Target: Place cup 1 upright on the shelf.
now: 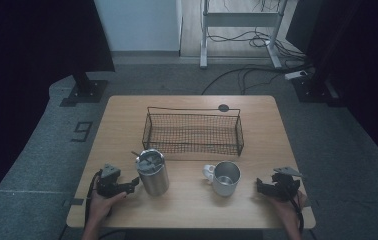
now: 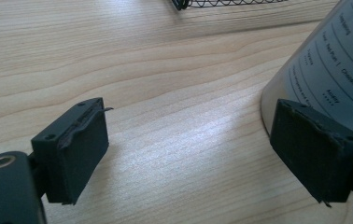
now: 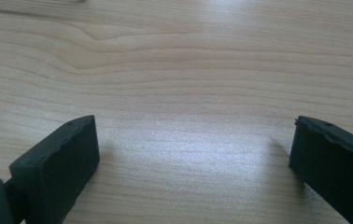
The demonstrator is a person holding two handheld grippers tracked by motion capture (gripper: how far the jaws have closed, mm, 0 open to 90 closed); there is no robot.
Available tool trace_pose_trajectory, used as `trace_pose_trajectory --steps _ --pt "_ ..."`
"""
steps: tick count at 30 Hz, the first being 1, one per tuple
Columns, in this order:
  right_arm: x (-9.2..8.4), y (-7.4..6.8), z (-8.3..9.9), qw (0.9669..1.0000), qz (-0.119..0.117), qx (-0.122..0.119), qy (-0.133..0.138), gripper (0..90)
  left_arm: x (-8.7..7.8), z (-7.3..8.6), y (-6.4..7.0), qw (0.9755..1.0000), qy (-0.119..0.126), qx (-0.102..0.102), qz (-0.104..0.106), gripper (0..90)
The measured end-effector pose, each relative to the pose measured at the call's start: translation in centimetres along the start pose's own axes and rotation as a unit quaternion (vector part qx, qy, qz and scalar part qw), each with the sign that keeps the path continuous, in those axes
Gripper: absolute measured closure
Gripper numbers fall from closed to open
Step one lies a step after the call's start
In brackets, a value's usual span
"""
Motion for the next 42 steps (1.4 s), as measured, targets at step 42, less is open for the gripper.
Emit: trace_pose_trajectory --steps 42 --pt "-0.1 0.3 0.0 1.0000 -0.005 -0.005 0.006 4.9 -4.9 -2.1 2.2 0.9967 0.066 -0.003 0.047 11.7"
Point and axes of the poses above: each handheld gripper's, and its own axes: x roughly forward along the jaws, z roughly out of its underside, y roughly to its right, the point moved 6 cm from there along x, roughly forward along the jaws, and after that the axes turned 5 degrees about y, right-handed, at the moved point
